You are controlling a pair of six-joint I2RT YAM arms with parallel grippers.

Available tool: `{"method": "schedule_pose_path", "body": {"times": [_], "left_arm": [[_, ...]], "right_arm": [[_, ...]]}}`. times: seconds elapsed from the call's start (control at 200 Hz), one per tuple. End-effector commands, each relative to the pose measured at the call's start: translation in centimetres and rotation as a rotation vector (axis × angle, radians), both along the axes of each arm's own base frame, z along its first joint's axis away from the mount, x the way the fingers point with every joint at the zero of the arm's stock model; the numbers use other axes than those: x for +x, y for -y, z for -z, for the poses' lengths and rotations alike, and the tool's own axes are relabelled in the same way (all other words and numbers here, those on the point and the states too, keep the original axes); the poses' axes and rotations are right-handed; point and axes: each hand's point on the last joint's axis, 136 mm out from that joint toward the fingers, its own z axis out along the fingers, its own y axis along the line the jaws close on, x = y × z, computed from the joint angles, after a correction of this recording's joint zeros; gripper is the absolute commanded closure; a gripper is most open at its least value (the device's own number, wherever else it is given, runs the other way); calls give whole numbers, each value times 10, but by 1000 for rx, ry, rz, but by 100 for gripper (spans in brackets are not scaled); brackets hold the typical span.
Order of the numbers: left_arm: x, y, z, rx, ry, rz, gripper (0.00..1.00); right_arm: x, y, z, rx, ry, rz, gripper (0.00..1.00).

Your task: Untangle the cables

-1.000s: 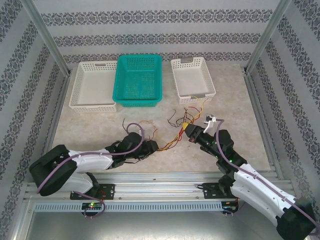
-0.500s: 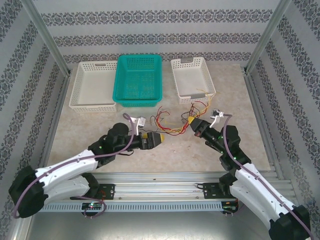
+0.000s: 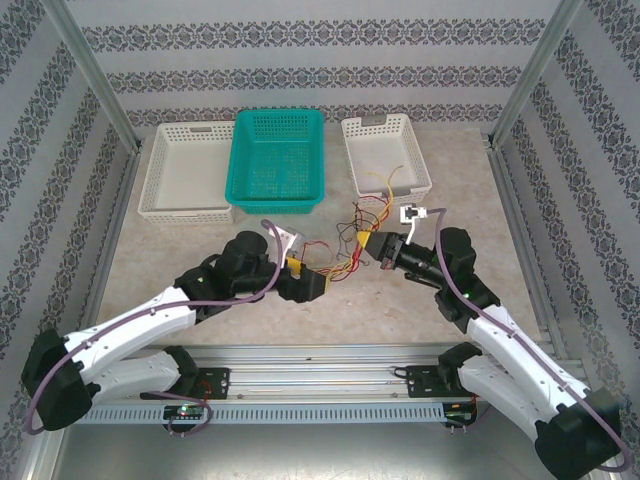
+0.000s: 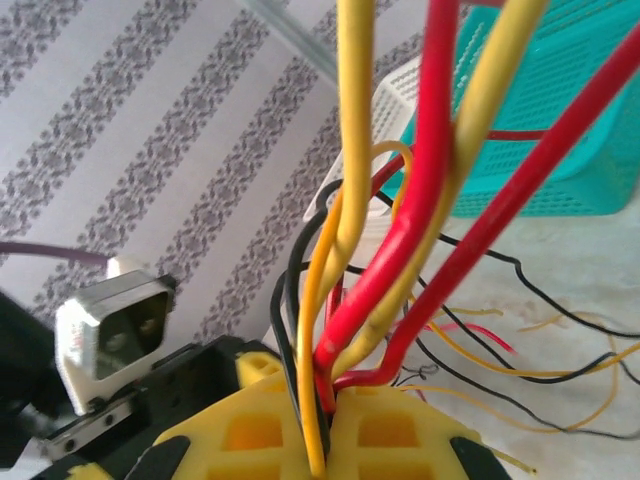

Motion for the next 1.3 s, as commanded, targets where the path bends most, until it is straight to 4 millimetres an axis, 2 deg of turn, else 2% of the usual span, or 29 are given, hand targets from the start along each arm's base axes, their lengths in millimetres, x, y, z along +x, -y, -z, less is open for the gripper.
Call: {"method": "schedule_pose_path", "body": {"times": [0.0,0.08,0.18,0.35,0.43,0.495,0.644,0.879,0.959,1.094,1.294], "left_arm": [[-4,2,5,48,11,54,7],[2,-1,4,77,25,27,7],[8,-10,-7,98,66,-26,7],[15,-33,-52,22,188,-153,6],[17,-37,-63,-8,228,-179,5],[17,-30,-58,5,210,-149,6],[8,8,-35,-23,106,9,8],[-2,43,2,57,69,126,9],[-1,47,13,97,69,128,12],[4,44,19,122,80,100,20],[0,44,13,85,100,107,44]], "right_arm": [[-14,-12,-18,-8,66,-130,100],[-14,-13,-16,-39,67,-144,100],[-10,-7,-9,-84,70,-103,100],[-10,-3,-2,-145,68,-100,100],[-10,-5,-3,-142,70,-117,100],[-11,-7,-4,-134,69,-126,100],[-12,-11,-5,-125,69,-145,100],[-20,-21,-9,-120,79,-190,100],[-22,-24,-11,-119,83,-204,100],[-26,-27,-11,-121,88,-224,100],[-26,-29,-2,-135,68,-230,100]]}}
